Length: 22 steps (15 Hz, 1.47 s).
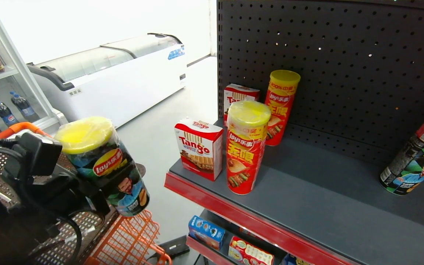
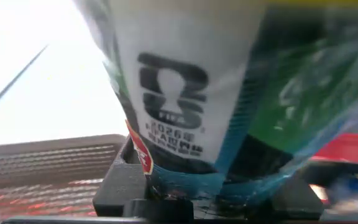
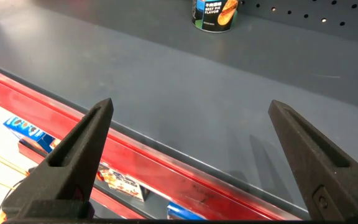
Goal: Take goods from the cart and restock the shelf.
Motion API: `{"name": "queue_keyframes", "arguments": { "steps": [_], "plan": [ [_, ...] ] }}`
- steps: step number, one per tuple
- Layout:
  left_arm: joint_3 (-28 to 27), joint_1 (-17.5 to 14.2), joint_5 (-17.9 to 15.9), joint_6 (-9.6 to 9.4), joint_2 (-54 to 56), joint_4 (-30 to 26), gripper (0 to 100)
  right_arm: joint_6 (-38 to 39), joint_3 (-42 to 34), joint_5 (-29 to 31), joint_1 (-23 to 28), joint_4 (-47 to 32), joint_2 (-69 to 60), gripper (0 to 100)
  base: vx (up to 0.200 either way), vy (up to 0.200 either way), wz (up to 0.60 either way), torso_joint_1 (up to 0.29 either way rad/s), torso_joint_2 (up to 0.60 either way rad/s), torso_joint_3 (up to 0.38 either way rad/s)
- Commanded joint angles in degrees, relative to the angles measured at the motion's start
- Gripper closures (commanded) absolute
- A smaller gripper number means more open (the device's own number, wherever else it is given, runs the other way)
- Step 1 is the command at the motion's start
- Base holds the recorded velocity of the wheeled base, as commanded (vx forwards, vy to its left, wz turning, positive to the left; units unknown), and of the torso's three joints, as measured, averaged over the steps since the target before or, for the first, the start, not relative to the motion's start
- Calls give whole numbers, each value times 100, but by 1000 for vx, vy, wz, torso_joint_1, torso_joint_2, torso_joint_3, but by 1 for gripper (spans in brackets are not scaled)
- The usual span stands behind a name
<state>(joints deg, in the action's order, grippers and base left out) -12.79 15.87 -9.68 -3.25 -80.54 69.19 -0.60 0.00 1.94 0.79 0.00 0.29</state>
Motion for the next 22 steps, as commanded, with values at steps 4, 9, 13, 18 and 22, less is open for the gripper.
{"name": "queue_keyframes", "arguments": {
  "steps": [4,9,13,18,22],
  "plan": [
    [-66,285,-544,27,276,-81,100,-2,0,0,0,9,6,0,0,0,0,0,0,0],
    [-497,522,-790,18,-67,-565,100,-2,0,0,0,0,6,0,0,0,0,0,0,0],
    [-567,1076,-807,18,-40,-811,100,-19,0,-9,0,9,6,0,0,0,0,0,0,0],
    [-497,1216,-1739,18,680,-1883,100,-11,0,0,0,0,6,0,0,0,0,0,0,0],
    [-628,1225,-2135,27,830,-1962,100,-11,0,-18,0,9,6,0,0,0,0,0,0,0]
  ]
}}
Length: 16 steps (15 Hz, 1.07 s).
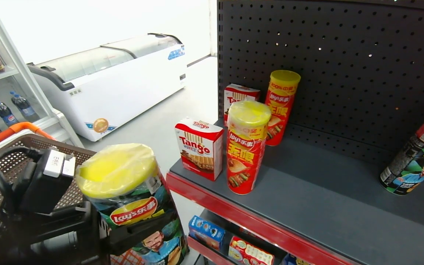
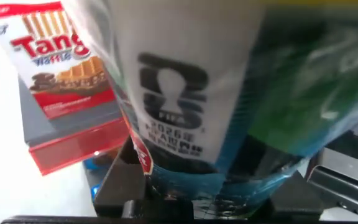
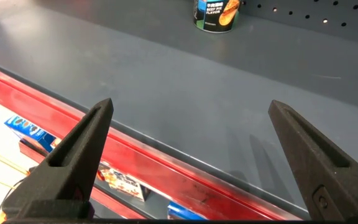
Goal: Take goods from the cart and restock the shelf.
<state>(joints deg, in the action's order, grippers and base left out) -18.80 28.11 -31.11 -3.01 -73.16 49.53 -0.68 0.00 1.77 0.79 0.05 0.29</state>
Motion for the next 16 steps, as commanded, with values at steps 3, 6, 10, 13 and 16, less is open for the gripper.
{"name": "queue_keyframes", "arguments": {
  "steps": [3,6,10,13,16],
  "plan": [
    [-19,37,-132,2,100,4,100,-11,0,-1,0,-5,6,0,0,0,-400,3,3,0],
    [-36,344,-132,2,100,13,100,-11,0,-1,0,-5,6,0,0,0,-600,1,-1,2],
    [-27,406,-132,11,56,13,100,-11,0,-1,0,4,6,0,0,0,-600,2,7,2],
    [17,362,-123,20,21,4,100,-11,0,-1,0,4,6,0,0,0,-600,-1,1,1],
    [17,353,-123,20,-41,13,100,-2,0,-1,0,4,6,0,0,0,-200,1,2,1]
  ]
}}
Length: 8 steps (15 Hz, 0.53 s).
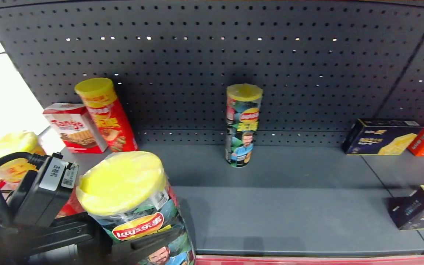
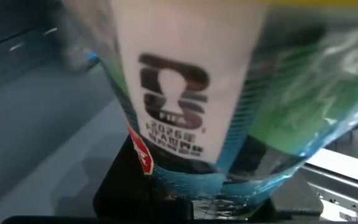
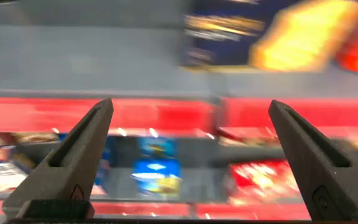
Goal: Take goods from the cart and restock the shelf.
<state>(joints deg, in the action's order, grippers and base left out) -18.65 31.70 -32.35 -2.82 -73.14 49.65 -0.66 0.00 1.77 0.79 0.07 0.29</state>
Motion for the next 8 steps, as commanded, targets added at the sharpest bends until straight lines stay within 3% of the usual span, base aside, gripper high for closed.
{"name": "queue_keyframes", "arguments": {
  "steps": [1,8],
  "plan": [
    [11,-14,1,0,-51,1,100,4,0,-1,0,1,6,0,0,0,0,0,0,0],
    [63,-304,19,0,-33,18,100,-31,0,-133,0,1,6,0,0,0,0,0,0,0]
  ]
}}
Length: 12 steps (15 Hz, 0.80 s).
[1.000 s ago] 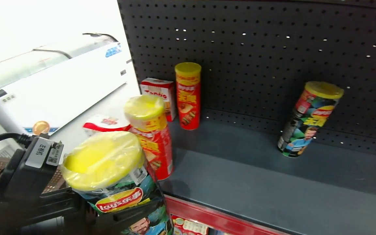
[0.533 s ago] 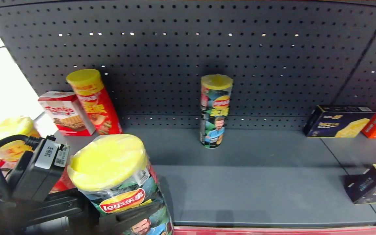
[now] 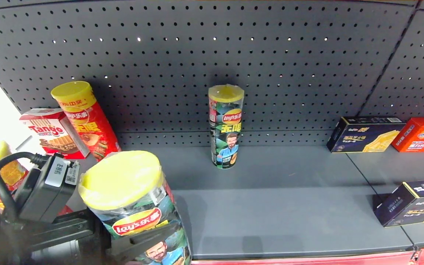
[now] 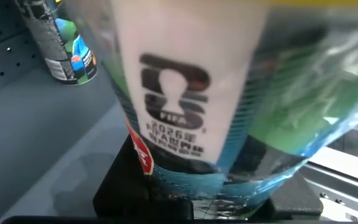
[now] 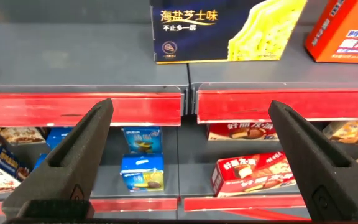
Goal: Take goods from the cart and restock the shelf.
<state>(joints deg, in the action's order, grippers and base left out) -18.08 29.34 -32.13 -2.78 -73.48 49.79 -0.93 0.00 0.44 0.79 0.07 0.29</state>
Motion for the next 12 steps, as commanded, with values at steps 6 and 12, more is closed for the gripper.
{"name": "queue_keyframes", "arguments": {
  "steps": [6,12],
  "plan": [
    [323,-183,-21,14,36,40,100,22,0,35,0,1,6,0,0,0,100,1,0,1],
    [331,-210,-3,-3,36,40,100,-162,62,-35,-9,-16,41,0,0,0,0,0,0,0]
  ]
}}
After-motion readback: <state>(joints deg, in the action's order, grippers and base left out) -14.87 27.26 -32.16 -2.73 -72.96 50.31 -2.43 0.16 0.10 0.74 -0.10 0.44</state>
